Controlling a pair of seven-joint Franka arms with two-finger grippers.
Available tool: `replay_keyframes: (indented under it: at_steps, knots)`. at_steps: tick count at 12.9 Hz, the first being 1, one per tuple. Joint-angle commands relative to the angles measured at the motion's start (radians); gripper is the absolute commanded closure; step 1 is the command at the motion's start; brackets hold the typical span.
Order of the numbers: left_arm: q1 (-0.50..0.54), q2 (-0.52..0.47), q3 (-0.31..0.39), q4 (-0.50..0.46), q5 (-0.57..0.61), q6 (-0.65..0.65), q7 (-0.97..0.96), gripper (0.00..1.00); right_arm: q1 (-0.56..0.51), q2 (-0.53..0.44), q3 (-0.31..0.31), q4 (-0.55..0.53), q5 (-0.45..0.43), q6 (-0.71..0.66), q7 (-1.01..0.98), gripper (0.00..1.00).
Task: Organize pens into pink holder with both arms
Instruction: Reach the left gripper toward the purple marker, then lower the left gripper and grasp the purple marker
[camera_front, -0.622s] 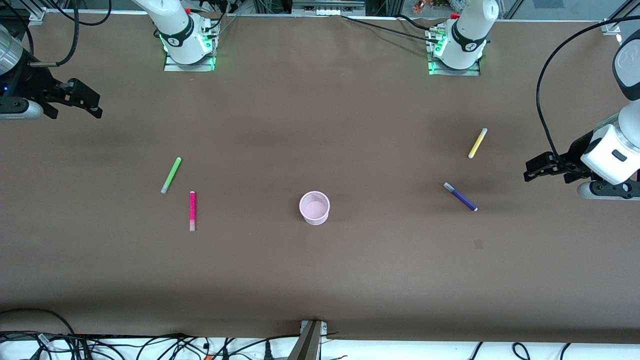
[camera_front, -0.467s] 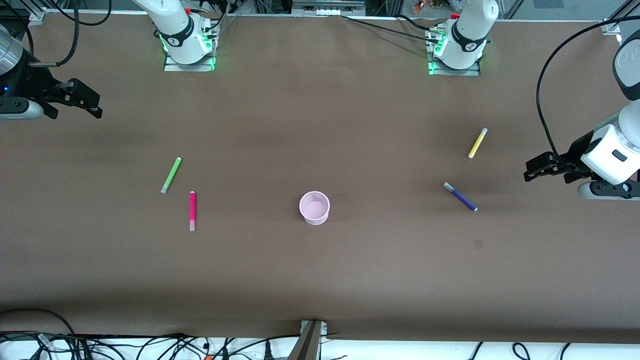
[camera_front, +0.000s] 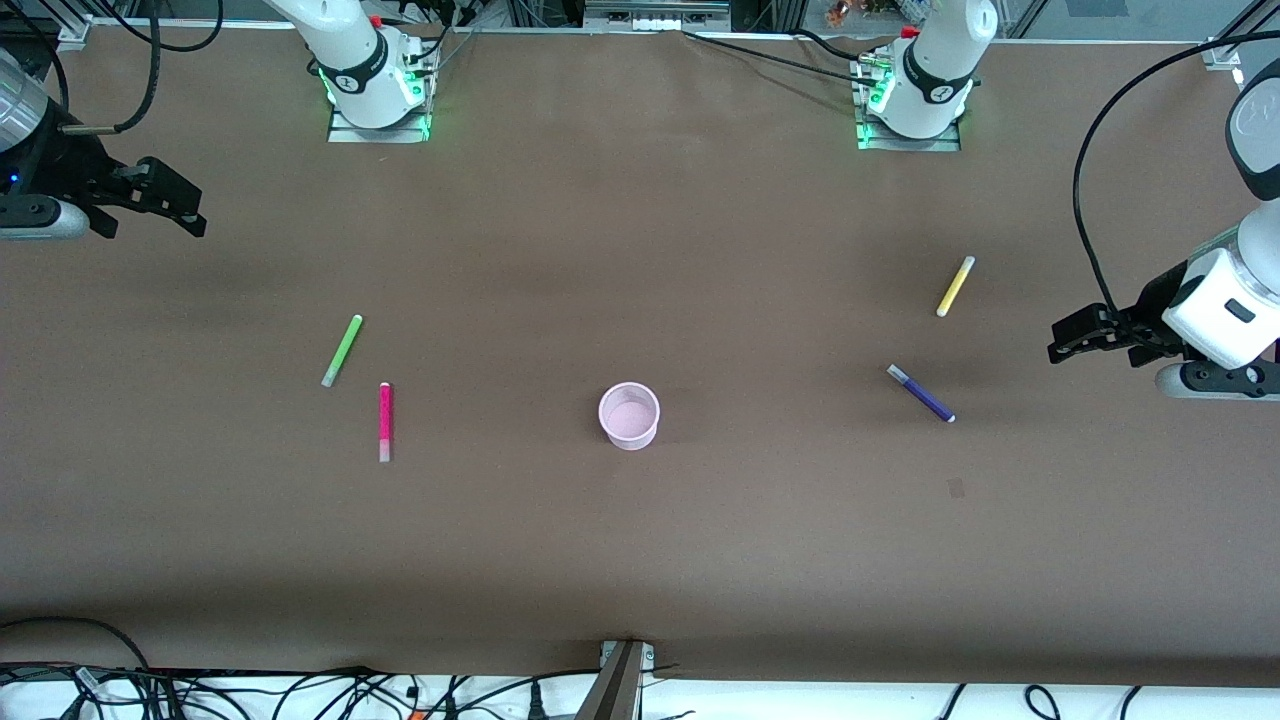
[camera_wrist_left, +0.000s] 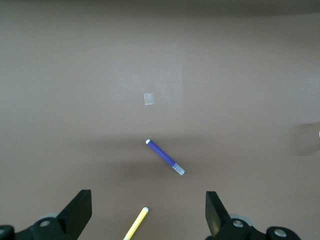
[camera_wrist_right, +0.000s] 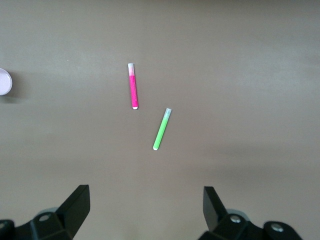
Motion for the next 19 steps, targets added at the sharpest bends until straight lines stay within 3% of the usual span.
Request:
replay_keyframes:
  at_steps: [1,4,11,16,19]
  knots:
    - [-0.003,0.004,0.000,0.008,0.020,-0.009,-0.006,0.00,0.006,0.008,0.002,0.022,-0.006,-0.006,-0.010,0.00]
    - [0.000,0.031,0.001,0.002,0.020,-0.009,-0.052,0.00,0.006,0.010,0.002,0.022,-0.006,-0.006,-0.010,0.00]
    - [0.000,0.197,0.000,-0.027,0.009,0.027,-0.398,0.00,0.007,0.008,0.002,0.022,-0.006,-0.006,-0.010,0.00]
    - [-0.001,0.209,-0.002,-0.231,0.006,0.294,-0.636,0.00,0.007,0.010,0.001,0.022,-0.006,-0.005,-0.010,0.00]
    - [-0.024,0.281,-0.009,-0.260,0.007,0.426,-0.795,0.00,0.007,0.011,0.001,0.022,-0.006,-0.005,-0.007,0.00]
